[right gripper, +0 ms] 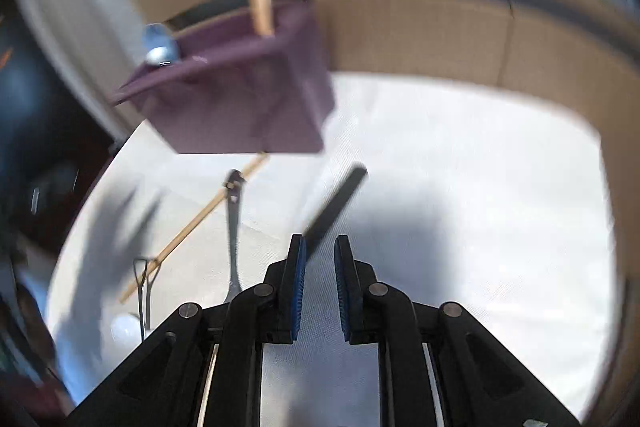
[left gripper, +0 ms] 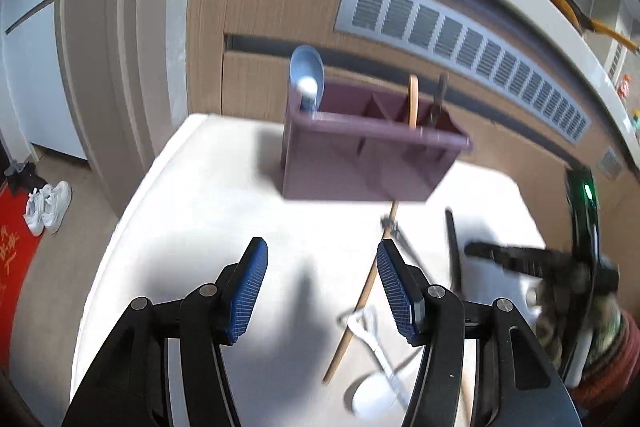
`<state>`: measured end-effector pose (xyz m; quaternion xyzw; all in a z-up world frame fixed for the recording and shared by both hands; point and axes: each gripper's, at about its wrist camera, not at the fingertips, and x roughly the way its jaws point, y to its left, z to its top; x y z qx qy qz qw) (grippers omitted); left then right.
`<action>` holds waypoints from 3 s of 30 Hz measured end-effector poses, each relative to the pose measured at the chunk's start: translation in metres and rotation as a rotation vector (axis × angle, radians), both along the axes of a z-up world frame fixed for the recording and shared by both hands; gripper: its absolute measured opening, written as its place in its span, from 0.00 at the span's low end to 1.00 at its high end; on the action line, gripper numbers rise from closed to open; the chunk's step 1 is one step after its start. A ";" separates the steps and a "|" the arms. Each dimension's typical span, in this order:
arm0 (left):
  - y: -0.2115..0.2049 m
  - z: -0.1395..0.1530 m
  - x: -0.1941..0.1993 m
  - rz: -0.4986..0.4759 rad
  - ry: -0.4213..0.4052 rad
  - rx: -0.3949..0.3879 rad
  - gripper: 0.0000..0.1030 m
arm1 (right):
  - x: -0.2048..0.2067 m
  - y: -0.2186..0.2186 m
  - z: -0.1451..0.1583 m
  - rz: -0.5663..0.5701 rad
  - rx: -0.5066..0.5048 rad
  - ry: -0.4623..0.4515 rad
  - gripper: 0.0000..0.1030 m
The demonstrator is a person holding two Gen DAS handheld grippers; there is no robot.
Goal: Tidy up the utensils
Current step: 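Grasp the black-handled spoon with the right gripper, then grasp a chopstick with the left gripper while the right gripper lifts the black spoon toward the caddy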
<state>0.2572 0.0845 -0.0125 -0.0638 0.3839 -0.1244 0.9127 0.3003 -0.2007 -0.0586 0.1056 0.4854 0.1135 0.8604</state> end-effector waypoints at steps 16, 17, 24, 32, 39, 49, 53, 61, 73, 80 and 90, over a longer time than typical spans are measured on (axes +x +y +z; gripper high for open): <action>0.015 -0.026 -0.006 -0.009 0.071 -0.084 0.56 | 0.035 0.055 -0.013 -0.064 -0.176 -0.032 0.20; 0.013 -0.026 -0.007 -0.008 0.077 -0.083 0.56 | 0.035 0.061 -0.012 -0.047 -0.203 -0.038 0.23; -0.016 -0.026 -0.025 -0.061 0.146 -0.073 0.56 | 0.030 0.065 -0.010 0.034 -0.236 -0.058 0.18; -0.079 -0.032 -0.061 -0.138 0.173 -0.002 0.56 | -0.007 0.019 0.008 0.039 -0.145 -0.083 0.10; -0.128 -0.043 -0.092 -0.158 0.214 0.056 0.52 | -0.062 -0.023 0.028 0.014 -0.100 -0.154 0.10; -0.154 -0.061 -0.091 -0.073 0.246 0.161 0.29 | -0.128 -0.044 0.070 0.011 -0.143 -0.321 0.10; -0.157 -0.061 -0.087 -0.061 0.236 0.185 0.23 | -0.141 -0.041 0.077 0.023 -0.166 -0.374 0.10; -0.142 -0.047 -0.092 -0.082 0.175 0.115 0.06 | -0.145 -0.035 0.076 0.045 -0.145 -0.386 0.10; -0.081 0.056 -0.083 -0.049 -0.096 -0.086 0.05 | -0.135 -0.023 0.087 0.088 -0.003 -0.414 0.10; -0.057 0.187 -0.046 -0.043 -0.455 -0.105 0.05 | -0.109 -0.019 0.193 0.063 0.082 -0.722 0.10; -0.023 0.218 0.015 -0.036 -0.493 -0.120 0.04 | -0.037 0.014 0.254 0.071 0.036 -0.851 0.10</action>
